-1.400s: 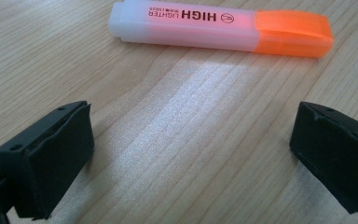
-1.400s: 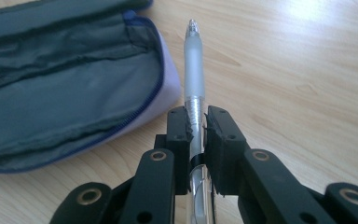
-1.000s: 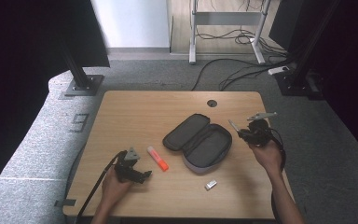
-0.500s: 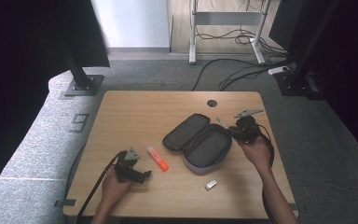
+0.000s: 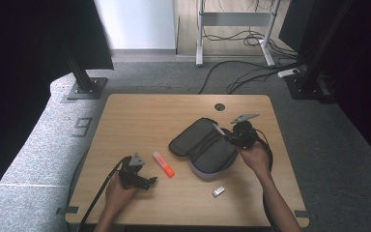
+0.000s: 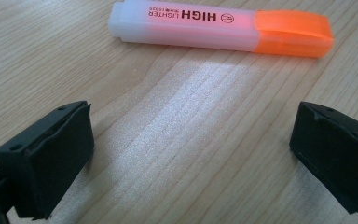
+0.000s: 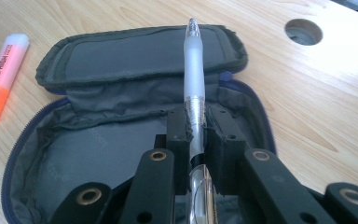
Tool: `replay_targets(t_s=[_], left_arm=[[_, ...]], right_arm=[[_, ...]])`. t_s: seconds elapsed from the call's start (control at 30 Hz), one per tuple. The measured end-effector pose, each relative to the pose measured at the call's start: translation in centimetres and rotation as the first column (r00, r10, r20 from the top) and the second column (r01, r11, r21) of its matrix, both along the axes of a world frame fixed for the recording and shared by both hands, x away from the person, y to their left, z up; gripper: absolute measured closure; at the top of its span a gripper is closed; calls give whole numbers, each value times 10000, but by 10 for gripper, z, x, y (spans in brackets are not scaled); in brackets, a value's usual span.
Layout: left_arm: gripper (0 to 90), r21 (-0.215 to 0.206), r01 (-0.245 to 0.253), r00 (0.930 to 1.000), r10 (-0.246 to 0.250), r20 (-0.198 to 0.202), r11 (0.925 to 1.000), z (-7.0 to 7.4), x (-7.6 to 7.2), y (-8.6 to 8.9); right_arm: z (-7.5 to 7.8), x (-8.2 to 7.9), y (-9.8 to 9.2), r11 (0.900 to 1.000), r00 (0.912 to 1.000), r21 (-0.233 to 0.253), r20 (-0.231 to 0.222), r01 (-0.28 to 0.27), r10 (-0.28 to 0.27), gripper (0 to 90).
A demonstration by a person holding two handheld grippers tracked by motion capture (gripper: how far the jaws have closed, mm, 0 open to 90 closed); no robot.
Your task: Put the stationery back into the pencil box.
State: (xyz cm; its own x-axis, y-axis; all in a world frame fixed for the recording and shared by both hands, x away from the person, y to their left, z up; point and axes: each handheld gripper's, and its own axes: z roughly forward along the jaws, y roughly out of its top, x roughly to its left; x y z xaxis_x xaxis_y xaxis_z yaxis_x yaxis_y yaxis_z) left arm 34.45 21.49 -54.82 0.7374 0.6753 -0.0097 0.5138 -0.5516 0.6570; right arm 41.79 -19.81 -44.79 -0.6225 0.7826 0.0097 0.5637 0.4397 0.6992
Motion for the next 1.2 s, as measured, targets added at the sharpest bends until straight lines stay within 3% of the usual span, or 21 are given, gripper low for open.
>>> replay_targets(t_s=[0.43,1.2], left_arm=[[0,0,-1,10000,1,-4,10000,0,0,0],[0,-20,-15,10000,15,5,10000,0,0,0]], right_arm=[[-21,8,22,9982,9978,-30,-275,-603,602,786],[-42,10,33,9886,9866,-221,-711,-1488,1469,783]])
